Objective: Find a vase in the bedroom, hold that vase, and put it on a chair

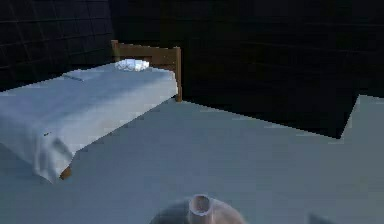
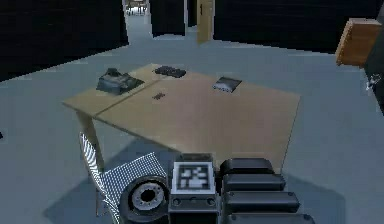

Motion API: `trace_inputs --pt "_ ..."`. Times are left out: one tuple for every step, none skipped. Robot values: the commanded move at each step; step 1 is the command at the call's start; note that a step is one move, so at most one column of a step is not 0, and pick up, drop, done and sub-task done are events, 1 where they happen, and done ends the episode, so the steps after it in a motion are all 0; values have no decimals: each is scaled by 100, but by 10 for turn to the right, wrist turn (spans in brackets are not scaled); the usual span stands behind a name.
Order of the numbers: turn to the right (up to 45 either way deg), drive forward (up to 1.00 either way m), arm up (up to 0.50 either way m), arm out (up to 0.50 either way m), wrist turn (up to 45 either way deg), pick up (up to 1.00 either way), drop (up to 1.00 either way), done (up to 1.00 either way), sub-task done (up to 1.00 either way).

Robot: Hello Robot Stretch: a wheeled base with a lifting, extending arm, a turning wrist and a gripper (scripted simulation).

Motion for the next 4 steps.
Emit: trace_inputs --pt "300 0 0 0 0 0 0 0 0" --pt "0 30 0 0 0 0 0 0 0" --pt "450 0 0 0 0 0 0 0 0" --pt "180 0 0 0 0 0 0 0 0"
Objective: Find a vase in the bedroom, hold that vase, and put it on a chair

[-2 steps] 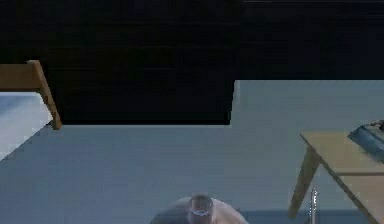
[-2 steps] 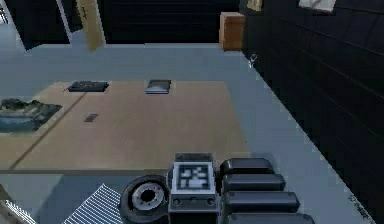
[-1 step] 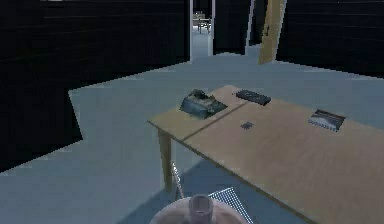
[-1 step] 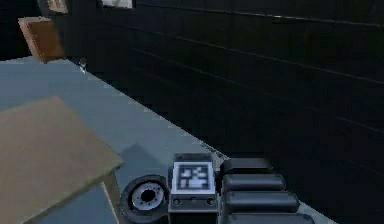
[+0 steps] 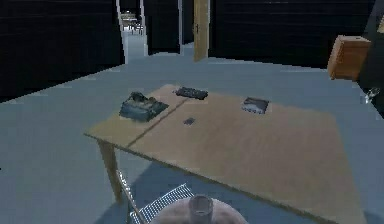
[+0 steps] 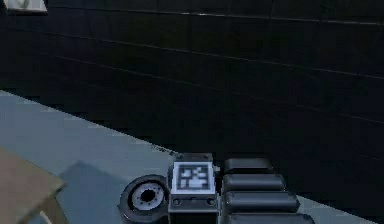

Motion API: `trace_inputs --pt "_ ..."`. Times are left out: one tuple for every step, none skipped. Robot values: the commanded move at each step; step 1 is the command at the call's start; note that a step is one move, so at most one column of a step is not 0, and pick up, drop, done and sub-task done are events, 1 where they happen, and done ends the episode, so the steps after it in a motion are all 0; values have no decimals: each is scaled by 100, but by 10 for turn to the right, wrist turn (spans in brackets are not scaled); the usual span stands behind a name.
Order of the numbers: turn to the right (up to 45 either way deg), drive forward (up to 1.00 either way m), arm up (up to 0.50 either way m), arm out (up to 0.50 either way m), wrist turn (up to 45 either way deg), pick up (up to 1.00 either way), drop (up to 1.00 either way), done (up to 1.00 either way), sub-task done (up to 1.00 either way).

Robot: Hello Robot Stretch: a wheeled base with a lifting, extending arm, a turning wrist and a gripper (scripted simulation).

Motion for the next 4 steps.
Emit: trace_inputs --pt "-450 0 0 0 0 0 0 0 0" --pt "-90 0 0 0 0 0 0 0 0" --pt "-30 0 0 0 0 0 0 0 0" --pt "450 0 0 0 0 0 0 0 0"
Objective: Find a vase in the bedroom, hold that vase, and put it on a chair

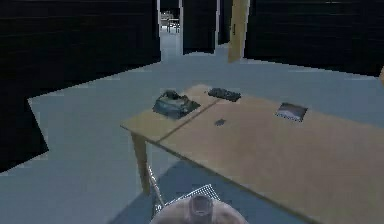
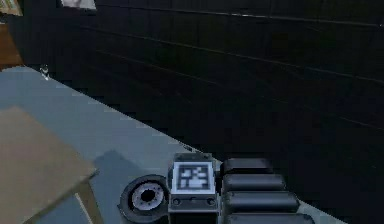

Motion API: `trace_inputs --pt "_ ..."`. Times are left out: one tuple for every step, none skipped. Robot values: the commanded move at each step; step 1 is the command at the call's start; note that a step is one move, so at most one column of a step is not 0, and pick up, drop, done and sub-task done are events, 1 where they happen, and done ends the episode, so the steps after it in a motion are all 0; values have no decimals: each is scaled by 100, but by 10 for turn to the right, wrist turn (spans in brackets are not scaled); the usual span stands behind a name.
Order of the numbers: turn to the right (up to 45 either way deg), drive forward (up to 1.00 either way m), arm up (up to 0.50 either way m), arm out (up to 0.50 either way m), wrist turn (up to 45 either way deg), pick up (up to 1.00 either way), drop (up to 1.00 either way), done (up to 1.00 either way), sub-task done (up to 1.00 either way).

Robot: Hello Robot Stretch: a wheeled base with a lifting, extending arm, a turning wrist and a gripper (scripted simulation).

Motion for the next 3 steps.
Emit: trace_inputs --pt "-390 0 0 0 0 0 0 0 0" --pt "330 0 0 0 0 0 0 0 0" --pt "180 0 0 0 0 0 0 0 0"
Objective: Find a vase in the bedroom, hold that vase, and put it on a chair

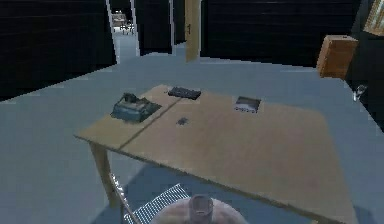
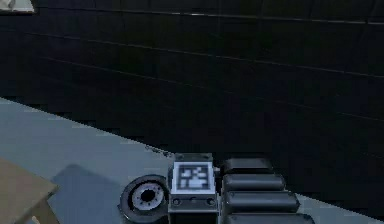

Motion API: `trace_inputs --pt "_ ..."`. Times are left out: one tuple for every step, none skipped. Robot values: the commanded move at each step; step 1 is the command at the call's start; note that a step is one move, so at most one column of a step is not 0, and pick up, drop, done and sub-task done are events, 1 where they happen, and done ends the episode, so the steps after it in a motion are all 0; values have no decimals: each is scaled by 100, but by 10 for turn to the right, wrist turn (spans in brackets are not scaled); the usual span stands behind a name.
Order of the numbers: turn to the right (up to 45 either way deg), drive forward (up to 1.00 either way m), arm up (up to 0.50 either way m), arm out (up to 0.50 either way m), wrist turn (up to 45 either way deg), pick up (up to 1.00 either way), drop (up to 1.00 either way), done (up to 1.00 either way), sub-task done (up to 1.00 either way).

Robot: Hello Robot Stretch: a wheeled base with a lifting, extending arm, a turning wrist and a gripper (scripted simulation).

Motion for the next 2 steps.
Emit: trace_inputs --pt "0 15 0 0 0 0 0 0 0" --pt "-450 0 0 0 0 0 0 0 0"
